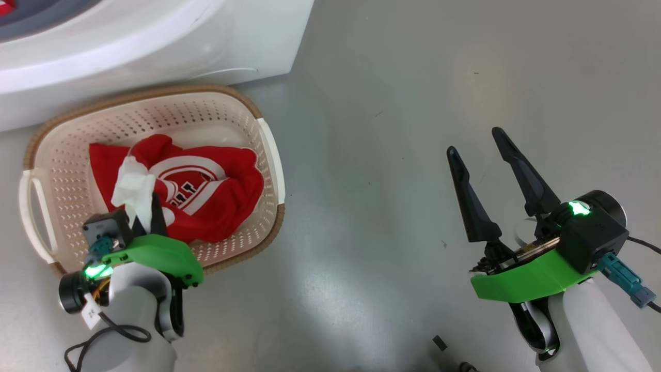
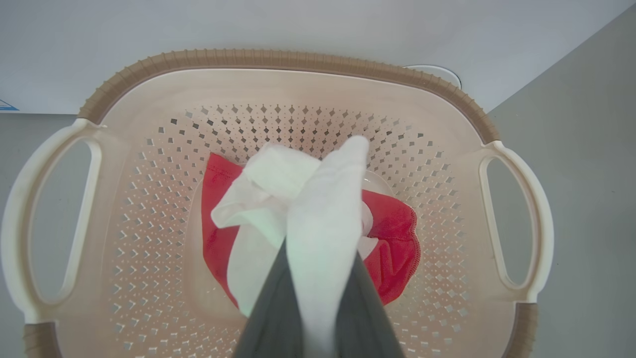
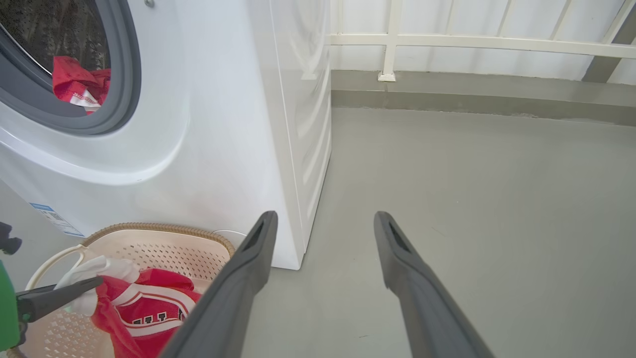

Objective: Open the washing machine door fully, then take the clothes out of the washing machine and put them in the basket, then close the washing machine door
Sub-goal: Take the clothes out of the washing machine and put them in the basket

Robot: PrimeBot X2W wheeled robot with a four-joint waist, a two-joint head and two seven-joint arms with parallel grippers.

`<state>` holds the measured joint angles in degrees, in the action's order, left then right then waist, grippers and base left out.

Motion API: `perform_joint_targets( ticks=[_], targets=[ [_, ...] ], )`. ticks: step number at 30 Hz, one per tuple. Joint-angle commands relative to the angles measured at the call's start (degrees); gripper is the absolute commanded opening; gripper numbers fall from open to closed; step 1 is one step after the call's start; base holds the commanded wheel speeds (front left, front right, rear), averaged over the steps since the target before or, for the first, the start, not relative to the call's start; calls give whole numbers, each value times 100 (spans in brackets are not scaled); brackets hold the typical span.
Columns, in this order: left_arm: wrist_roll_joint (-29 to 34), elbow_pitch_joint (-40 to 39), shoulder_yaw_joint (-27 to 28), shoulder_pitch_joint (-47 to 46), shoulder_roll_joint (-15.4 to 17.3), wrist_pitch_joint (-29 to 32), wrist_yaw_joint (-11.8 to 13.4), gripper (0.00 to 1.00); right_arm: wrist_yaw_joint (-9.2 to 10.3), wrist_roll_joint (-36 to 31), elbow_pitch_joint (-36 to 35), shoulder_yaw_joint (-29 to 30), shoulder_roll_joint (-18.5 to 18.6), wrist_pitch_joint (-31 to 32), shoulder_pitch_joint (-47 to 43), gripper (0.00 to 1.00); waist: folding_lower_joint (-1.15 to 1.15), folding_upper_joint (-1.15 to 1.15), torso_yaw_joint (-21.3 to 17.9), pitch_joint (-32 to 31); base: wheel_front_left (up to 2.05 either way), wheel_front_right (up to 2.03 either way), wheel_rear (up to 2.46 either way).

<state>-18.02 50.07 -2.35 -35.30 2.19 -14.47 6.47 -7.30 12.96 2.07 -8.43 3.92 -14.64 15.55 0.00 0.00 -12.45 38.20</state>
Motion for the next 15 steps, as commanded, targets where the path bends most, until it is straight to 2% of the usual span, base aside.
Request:
perform_joint_targets(
  ticks=[1,4,5,7,8,15],
  targets=[
    [-40,-50,78,24,70,-52,-27,0,-19,19,-105,-115,27,-36,-5,100,0,0,19,-15,0,0,0],
    [-144,-4,26,24,70,-52,-64,0,-19,9,-102,-102,37,-36,-11,100,0,0,77,-65,0,0,0],
    [-183,28,13,24,70,-52,-73,7,-19,10,-94,-105,38,-36,-15,100,0,0,93,-98,0,0,0],
    [-263,73,-34,38,69,-52,-83,89,-19,9,-70,-119,39,-36,-27,100,0,0,121,-183,0,0,0],
    [-303,81,-66,52,69,-52,-85,100,-19,3,-56,-133,43,-36,-35,100,0,0,137,-233,0,0,0],
    [-410,-314,-248,299,69,-52,-24,100,-19,-32,17,-102,41,-36,-173,100,0,0,321,-651,0,0,0]
  ],
)
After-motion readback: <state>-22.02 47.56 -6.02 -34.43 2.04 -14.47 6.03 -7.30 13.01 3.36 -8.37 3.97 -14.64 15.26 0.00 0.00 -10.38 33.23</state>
